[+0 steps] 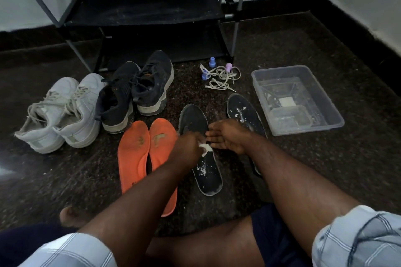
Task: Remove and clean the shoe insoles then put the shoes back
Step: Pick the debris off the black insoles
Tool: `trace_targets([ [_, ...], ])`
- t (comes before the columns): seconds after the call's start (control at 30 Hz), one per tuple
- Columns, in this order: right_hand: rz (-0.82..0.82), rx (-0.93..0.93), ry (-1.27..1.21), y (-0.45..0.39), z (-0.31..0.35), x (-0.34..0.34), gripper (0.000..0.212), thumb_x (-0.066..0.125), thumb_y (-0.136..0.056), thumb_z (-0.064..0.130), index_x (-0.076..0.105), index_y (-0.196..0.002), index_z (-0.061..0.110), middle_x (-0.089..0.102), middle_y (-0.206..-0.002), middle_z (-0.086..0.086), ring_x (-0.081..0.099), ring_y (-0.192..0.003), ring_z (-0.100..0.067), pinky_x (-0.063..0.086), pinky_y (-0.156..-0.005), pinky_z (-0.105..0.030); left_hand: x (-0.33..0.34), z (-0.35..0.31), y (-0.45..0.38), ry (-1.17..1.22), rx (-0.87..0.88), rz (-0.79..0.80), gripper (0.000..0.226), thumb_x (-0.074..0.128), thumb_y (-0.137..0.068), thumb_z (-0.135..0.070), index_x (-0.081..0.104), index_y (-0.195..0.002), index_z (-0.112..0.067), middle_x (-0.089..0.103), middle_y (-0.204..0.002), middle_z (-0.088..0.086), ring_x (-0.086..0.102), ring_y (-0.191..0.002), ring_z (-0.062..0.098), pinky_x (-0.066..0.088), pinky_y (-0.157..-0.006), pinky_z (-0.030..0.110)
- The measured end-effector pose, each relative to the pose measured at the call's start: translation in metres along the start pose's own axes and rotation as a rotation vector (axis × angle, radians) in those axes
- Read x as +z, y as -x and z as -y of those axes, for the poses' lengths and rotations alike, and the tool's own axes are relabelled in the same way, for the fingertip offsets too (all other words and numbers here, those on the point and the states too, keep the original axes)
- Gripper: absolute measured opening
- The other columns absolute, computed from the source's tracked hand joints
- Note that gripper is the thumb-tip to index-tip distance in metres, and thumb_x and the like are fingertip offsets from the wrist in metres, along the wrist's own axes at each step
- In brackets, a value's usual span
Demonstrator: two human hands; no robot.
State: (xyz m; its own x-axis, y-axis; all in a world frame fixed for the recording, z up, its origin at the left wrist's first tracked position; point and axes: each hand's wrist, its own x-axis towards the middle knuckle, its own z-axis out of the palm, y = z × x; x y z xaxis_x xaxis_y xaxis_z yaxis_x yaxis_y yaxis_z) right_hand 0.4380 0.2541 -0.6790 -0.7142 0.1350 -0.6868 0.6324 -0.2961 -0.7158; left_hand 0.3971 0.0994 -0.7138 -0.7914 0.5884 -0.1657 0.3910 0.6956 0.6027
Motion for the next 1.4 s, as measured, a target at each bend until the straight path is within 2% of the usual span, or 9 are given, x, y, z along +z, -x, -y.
trace_targets([
  [0.07,-0.032,-0.088,0.099,0.004,0.002,-0.006,0.026,0.051,-0.097,0.007,0.056,-0.122,0.007,0.066,-0.116,-0.014,0.065,-0.103,-0.028,0.054,-0.089,-0.040,-0.001,0.001,-0.004,-0.026,-0.017,-0.004,0.026,0.078,-0.080,-0.015,0.073,-0.106,-0.018,0.062,-0.109,0.004,0.060,-0.098,0.017,0.034,-0.074,0.019],
  [0.13,-0.099,-0.258,0.535,0.008,0.003,-0.017,0.034,0.064,-0.088,0.006,0.063,-0.121,0.013,0.069,-0.108,-0.009,0.066,-0.096,-0.022,0.052,-0.084,-0.032,-0.001,0.002,-0.005,-0.007,-0.041,0.006,0.024,0.079,-0.080,-0.016,0.074,-0.102,-0.019,0.065,-0.109,0.003,0.062,-0.095,0.016,0.035,-0.072,0.019],
  [0.23,-0.076,-0.345,1.174,0.011,0.004,-0.023,0.058,0.080,-0.075,0.023,0.061,-0.129,0.030,0.066,-0.124,0.005,0.061,-0.113,-0.014,0.039,-0.088,-0.017,0.000,0.004,-0.005,0.025,-0.051,0.003,0.024,0.078,-0.078,-0.013,0.075,-0.101,-0.019,0.070,-0.108,0.005,0.065,-0.094,0.016,0.038,-0.074,0.019],
  [0.33,0.012,-0.293,1.327,0.012,0.001,-0.020,0.098,0.089,-0.061,0.037,0.040,-0.146,0.035,0.053,-0.142,0.005,0.051,-0.126,-0.017,0.037,-0.095,-0.020,0.000,0.004,-0.003,0.046,-0.032,-0.006,0.024,0.078,-0.078,-0.011,0.075,-0.102,-0.016,0.070,-0.101,0.000,0.062,-0.089,0.011,0.035,-0.069,0.014],
  [0.47,0.006,-0.254,1.526,0.013,-0.002,-0.017,0.114,0.088,-0.057,0.047,0.024,-0.151,0.037,0.045,-0.148,-0.003,0.044,-0.133,-0.023,0.039,-0.103,-0.031,-0.004,0.005,-0.003,0.077,-0.031,-0.025,0.020,0.075,-0.080,-0.009,0.074,-0.099,-0.015,0.066,-0.090,-0.006,0.060,-0.085,0.009,0.035,-0.067,0.014],
  [0.7,-0.048,-0.262,1.535,0.007,-0.005,-0.003,0.095,0.079,-0.054,0.056,0.039,-0.138,0.033,0.059,-0.131,-0.005,0.053,-0.121,-0.028,0.049,-0.096,-0.042,-0.006,0.009,-0.005,0.044,-0.008,-0.047,0.022,0.074,-0.082,-0.012,0.072,-0.104,-0.014,0.072,-0.104,0.000,0.064,-0.095,0.014,0.037,-0.075,0.018],
  [1.03,-0.089,-0.278,1.526,0.008,-0.007,0.001,0.079,0.083,-0.058,0.049,0.051,-0.127,0.029,0.062,-0.126,-0.004,0.057,-0.117,-0.028,0.050,-0.091,-0.038,-0.001,0.006,-0.007,-0.093,0.076,-0.037,0.014,0.071,-0.083,-0.024,0.073,-0.096,-0.021,0.072,-0.100,0.002,0.067,-0.091,0.020,0.052,-0.080,0.033],
  [1.3,-0.041,-0.242,1.526,0.006,-0.004,-0.001,0.084,0.083,-0.065,0.043,0.044,-0.139,0.029,0.059,-0.132,-0.002,0.056,-0.121,-0.026,0.048,-0.098,-0.039,0.001,0.007,-0.001,-0.093,0.124,0.072,0.007,0.069,-0.081,-0.018,0.069,-0.077,-0.024,0.072,-0.085,-0.002,0.068,-0.078,0.016,0.041,-0.065,0.023],
  [1.4,-0.094,-0.399,1.548,0.007,0.000,-0.005,0.061,0.071,-0.077,0.039,0.052,-0.133,0.025,0.057,-0.129,-0.008,0.055,-0.120,-0.029,0.048,-0.097,-0.039,0.000,0.008,-0.002,-0.036,0.084,0.061,0.005,0.072,-0.078,-0.021,0.074,-0.081,-0.023,0.072,-0.081,-0.007,0.066,-0.074,0.010,0.040,-0.063,0.020],
])
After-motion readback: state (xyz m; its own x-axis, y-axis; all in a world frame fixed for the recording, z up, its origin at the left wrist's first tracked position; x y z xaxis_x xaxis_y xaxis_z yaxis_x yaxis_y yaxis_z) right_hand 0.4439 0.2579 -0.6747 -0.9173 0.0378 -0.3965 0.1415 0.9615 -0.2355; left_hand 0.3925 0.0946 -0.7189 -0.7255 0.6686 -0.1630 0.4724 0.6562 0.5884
